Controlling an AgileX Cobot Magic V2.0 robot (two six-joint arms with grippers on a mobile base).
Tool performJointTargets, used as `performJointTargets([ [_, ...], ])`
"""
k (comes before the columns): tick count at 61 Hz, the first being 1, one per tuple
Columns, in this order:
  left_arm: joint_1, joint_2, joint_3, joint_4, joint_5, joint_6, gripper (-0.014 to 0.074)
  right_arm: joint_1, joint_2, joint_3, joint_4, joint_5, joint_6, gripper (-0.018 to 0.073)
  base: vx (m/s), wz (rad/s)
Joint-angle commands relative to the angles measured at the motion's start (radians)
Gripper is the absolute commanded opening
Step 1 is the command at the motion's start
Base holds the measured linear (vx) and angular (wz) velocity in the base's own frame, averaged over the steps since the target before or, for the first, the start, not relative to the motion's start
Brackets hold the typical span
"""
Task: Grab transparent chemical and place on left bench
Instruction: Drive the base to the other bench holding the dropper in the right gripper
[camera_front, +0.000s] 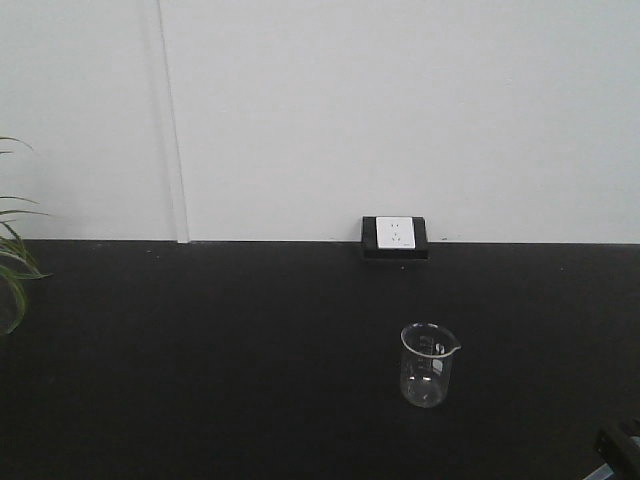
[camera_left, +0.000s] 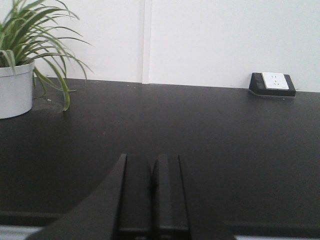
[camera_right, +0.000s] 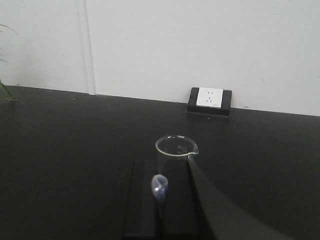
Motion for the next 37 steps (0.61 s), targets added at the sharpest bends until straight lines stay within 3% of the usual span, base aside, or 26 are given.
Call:
performJointTargets([
  [1,-0.002,-0.019,0.016,-0.001,-0.078,-0.008,-0.0003,0.002,-0.003,-0.03,0.007,-0.067,-0.004,-0.0004,-0.36,0.05],
  [37,-0.002,-0.019,0.016,-0.001,-0.078,-0.008,-0.0003,0.002,-0.003,-0.03,0.007,-0.067,-0.004,-0.0004,-0.4,0.04],
])
